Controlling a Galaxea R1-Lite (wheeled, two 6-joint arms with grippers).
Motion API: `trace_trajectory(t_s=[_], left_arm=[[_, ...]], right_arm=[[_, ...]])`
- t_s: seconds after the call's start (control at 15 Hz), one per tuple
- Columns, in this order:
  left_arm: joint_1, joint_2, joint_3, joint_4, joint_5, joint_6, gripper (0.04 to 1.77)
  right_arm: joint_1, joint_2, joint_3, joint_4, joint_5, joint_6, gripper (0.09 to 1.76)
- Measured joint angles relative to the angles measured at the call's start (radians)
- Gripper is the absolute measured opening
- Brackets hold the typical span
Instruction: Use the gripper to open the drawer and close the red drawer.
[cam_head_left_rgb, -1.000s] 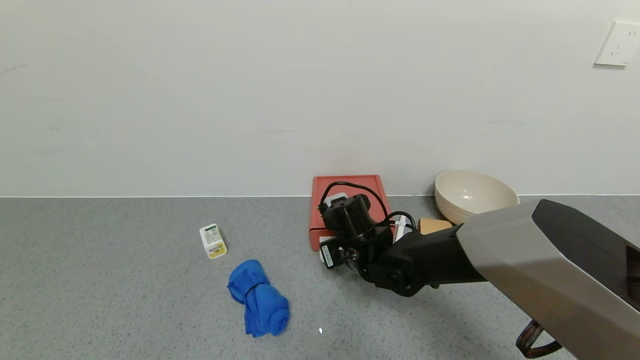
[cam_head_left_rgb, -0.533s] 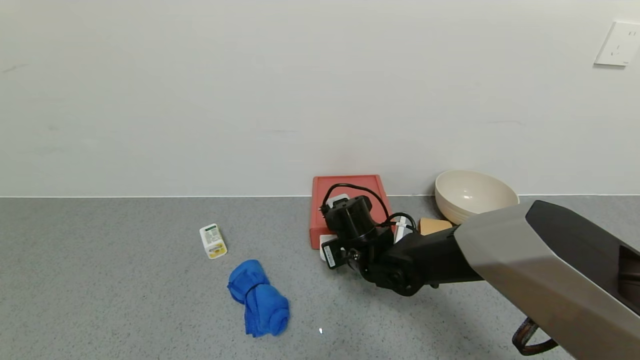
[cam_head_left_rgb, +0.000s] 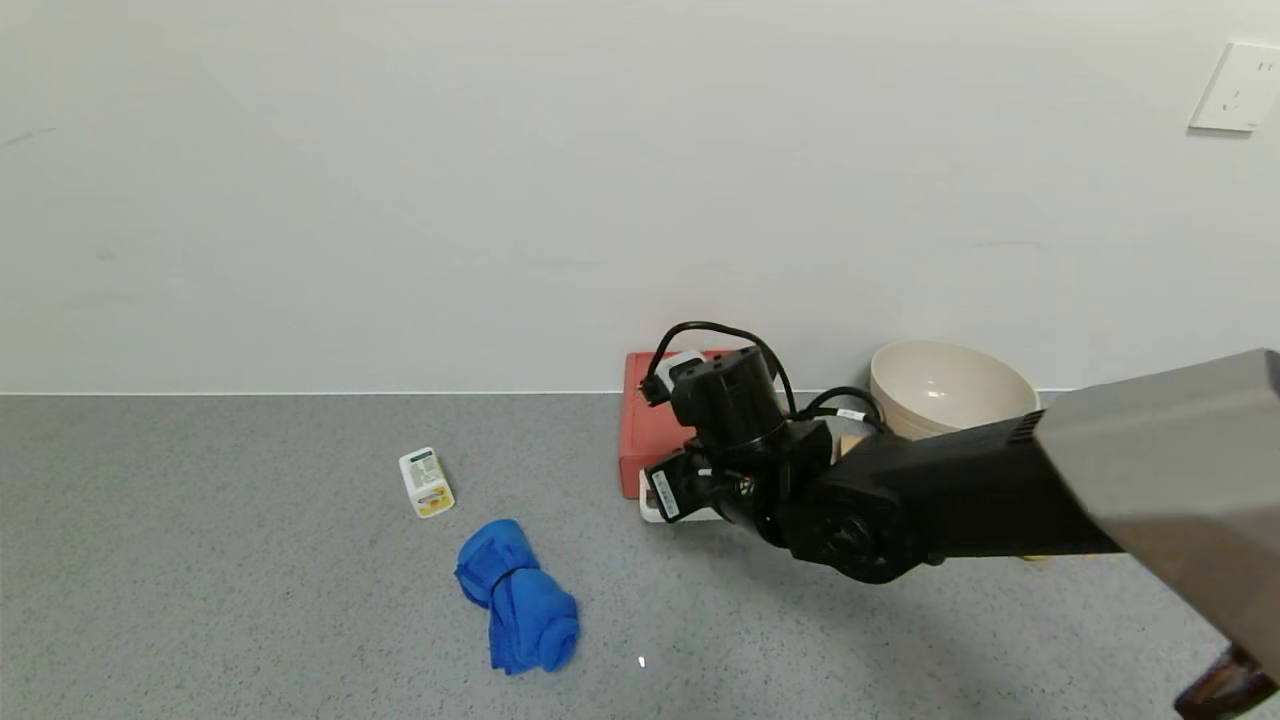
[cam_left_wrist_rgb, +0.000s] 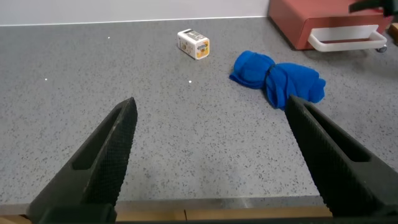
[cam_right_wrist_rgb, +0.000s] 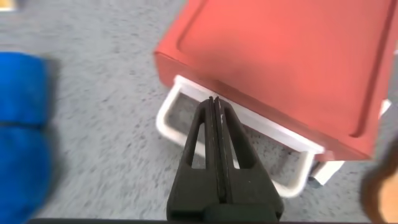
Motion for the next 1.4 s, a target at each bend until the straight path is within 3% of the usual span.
trace_trajectory(t_s=[0.33,0.73,1.07,1.27,1.4], left_arm=[[0.0,0.0,0.0,0.0,0.0,0.0,1.72],[0.0,0.0,0.0,0.0,0.0,0.0,1.72],[0.0,0.0,0.0,0.0,0.0,0.0,1.72],[0.0,0.0,0.0,0.0,0.0,0.0,1.72],[0.0,0.0,0.0,0.0,0.0,0.0,1.72]], right_arm=[[-0.013,-0.236,0.17,0.015,0.132,-0.07,0.11],[-0.144,-0.539,0.395,0.023,0.382,-0.164,0.11],[-0.243,-0.772,0.481,0.187,0.367,-0.166,0.11],[-0.271,-0.882,0.523,0.209,0.333,-0.133,0.11],[-0.284,-0.948,0.569,0.21,0.334,-0.102,0.45]])
